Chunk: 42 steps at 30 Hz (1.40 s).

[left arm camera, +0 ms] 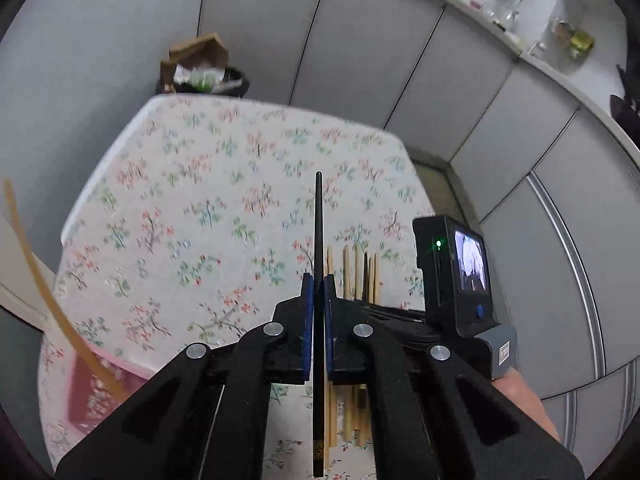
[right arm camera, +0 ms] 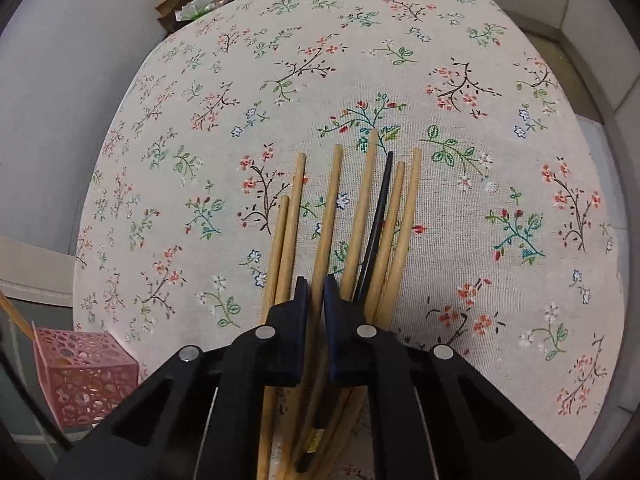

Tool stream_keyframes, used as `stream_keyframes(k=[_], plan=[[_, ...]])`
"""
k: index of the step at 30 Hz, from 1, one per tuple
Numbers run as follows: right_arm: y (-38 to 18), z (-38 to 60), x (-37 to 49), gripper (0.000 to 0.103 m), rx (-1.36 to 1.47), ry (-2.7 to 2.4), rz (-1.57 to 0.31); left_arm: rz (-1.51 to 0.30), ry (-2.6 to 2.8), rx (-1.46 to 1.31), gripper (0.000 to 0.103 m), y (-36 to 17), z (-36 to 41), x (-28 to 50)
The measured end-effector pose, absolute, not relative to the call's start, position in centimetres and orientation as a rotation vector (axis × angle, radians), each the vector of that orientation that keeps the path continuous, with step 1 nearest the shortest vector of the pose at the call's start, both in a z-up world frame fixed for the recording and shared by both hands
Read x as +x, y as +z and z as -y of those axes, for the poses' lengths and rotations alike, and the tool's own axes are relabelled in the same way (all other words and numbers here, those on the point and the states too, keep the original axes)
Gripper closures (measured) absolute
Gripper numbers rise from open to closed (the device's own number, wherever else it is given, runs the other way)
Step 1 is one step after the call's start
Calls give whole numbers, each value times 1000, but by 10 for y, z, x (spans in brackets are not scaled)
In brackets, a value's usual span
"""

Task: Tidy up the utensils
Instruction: 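Lift both chopsticks over the pink cup, open left tool then right tool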

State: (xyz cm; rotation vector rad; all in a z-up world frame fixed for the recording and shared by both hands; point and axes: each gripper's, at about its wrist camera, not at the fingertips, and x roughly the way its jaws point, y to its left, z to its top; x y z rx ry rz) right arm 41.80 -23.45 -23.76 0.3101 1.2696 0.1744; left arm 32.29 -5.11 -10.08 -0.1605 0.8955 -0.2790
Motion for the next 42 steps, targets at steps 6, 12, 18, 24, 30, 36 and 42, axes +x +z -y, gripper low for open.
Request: stream_keyframes(k=[6,12,18,24,30,36,42], plan=[[-161,254,397,96,341,222,-1031,-744,-286,-165,99,-61,20,309],[-115,246,372,96,281,222,-823,-635,-223,-164,99,-44,-21,295],[-64,211,341,96,253,304,-571,-567,-130,-126,99,-58,-56,291],[-43,188,324,96,263,337,-480,-562,-106,-136,99,-68,-70,289],[-54,164,325,96,313,392,-502,-617,-102,-119,98,-84,-78,286],[-48,143,313,96,331,417,-459,-675,-98,-187,96,-75,-97,281],[-47,112,305,96,312,456,-426,-700,-59,-270,69,-48,-114,264]])
